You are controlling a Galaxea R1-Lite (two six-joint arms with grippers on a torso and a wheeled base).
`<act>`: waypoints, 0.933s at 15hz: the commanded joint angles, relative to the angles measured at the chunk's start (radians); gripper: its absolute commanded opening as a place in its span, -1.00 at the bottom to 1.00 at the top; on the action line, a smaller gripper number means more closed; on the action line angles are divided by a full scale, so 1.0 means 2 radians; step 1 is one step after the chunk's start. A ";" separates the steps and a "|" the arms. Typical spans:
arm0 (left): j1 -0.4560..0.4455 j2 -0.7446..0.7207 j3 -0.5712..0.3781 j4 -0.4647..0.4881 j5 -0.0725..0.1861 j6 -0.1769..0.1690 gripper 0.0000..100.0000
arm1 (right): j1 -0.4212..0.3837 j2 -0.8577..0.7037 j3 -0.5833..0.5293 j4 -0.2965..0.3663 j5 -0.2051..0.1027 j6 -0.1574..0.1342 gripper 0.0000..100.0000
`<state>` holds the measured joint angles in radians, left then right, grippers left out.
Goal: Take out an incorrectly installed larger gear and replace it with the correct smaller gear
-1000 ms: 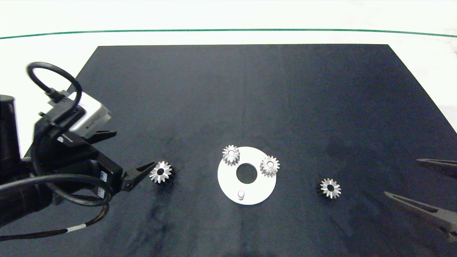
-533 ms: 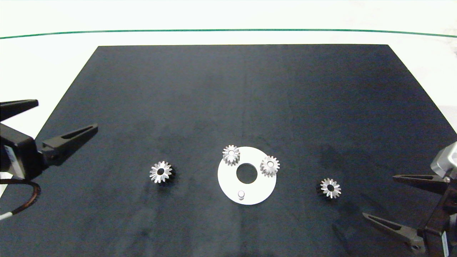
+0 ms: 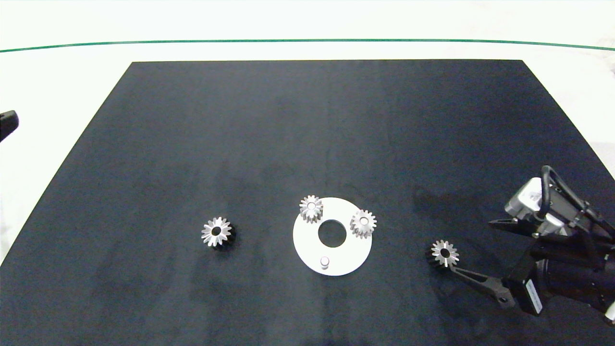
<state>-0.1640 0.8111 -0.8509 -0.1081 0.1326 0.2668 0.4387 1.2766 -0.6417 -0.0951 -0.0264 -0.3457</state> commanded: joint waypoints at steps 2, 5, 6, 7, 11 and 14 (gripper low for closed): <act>0.006 -0.039 -0.001 0.039 0.000 -0.009 1.00 | 0.031 0.048 -0.006 -0.002 -0.004 -0.003 1.00; 0.004 -0.053 0.001 0.065 0.000 -0.022 1.00 | 0.041 0.077 -0.006 -0.011 -0.027 -0.003 1.00; 0.004 -0.053 0.000 0.065 0.000 -0.024 1.00 | 0.041 0.088 -0.006 -0.018 -0.035 -0.003 1.00; 0.004 -0.054 0.000 0.065 0.000 -0.024 1.00 | 0.041 0.096 -0.006 -0.027 -0.039 -0.003 1.00; 0.003 -0.054 0.005 0.065 0.000 -0.024 1.00 | 0.038 0.122 -0.006 -0.052 -0.045 0.002 1.00; 0.003 -0.055 0.005 0.065 0.000 -0.025 1.00 | 0.033 0.133 -0.011 -0.063 -0.045 0.009 1.00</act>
<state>-0.1581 0.6970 -0.8409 0.0211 0.1309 0.2153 0.5089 1.5253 -0.6596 -0.2179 -0.1160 -0.3285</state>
